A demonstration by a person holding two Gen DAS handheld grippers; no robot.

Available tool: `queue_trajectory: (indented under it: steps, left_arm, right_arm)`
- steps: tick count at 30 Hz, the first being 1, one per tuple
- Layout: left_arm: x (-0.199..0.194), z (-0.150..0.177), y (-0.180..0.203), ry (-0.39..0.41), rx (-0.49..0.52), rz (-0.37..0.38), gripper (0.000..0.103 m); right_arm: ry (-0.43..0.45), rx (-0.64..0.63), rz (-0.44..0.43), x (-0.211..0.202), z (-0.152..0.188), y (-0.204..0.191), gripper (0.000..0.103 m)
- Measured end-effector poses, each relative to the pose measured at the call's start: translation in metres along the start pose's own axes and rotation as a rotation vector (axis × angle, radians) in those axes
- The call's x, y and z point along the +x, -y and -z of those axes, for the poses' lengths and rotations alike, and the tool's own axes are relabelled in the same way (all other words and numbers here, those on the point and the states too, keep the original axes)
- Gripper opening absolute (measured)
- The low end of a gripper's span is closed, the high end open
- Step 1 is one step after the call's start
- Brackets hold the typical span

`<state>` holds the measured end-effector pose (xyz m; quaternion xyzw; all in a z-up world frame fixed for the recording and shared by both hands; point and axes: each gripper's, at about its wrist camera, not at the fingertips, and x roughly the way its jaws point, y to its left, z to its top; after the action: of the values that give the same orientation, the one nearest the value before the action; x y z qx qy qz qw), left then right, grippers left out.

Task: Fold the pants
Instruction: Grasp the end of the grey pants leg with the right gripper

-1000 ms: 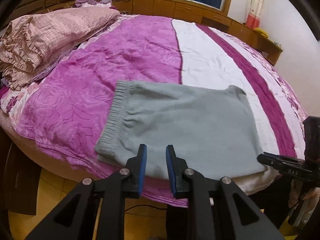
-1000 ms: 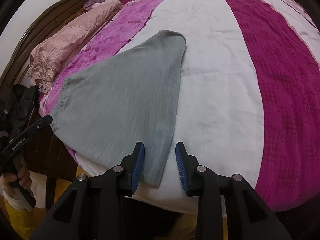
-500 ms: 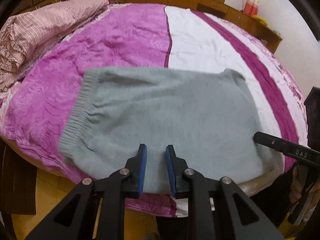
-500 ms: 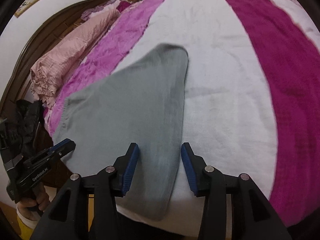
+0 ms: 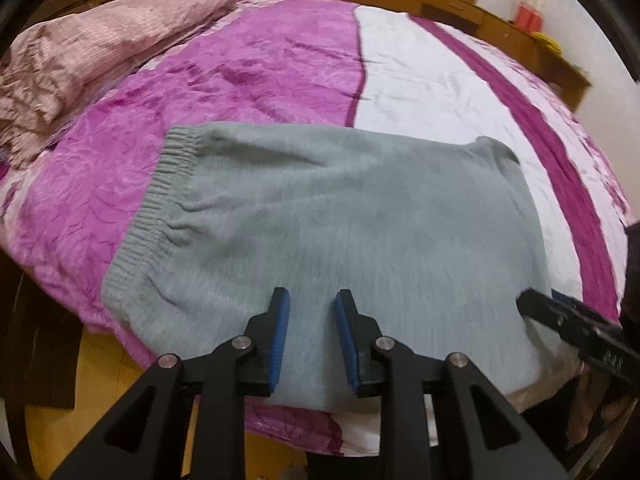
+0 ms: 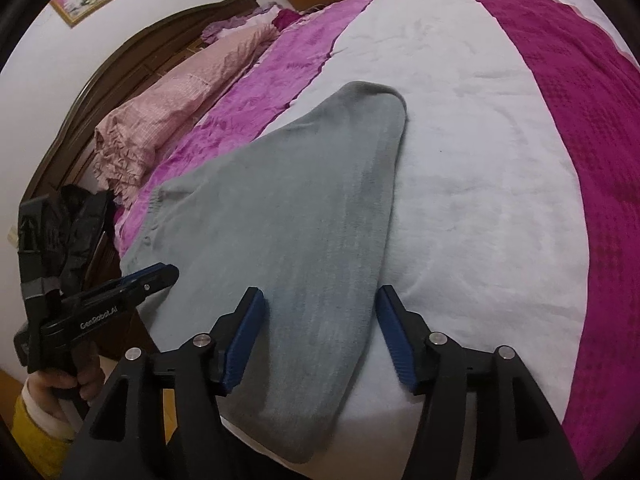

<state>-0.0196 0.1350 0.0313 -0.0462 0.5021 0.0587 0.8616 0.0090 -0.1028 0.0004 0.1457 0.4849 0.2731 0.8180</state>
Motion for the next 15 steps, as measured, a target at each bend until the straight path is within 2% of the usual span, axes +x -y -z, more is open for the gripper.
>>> queue_trajectory:
  steps: [3, 8, 10, 15]
  left_arm:
    - [-0.009, -0.003, 0.009, 0.002, -0.03, -0.061, 0.025]
    - [-0.021, -0.002, 0.025, 0.008, -0.019, -0.07, 0.025]
    - [-0.024, 0.001, 0.03, 0.018, 0.009, -0.092, 0.025]
    - [-0.025, 0.006, 0.027, 0.029, 0.036, -0.079, 0.025]
  right_arm:
    - [-0.006, 0.035, -0.063, -0.001, -0.004, 0.004, 0.05]
    - [0.009, 0.122, -0.139, -0.002, -0.005, 0.017, 0.038]
    - [0.01, 0.137, -0.145, 0.0, -0.005, 0.02, 0.029]
    - [0.015, 0.146, -0.149, -0.001, -0.009, 0.018, 0.021]
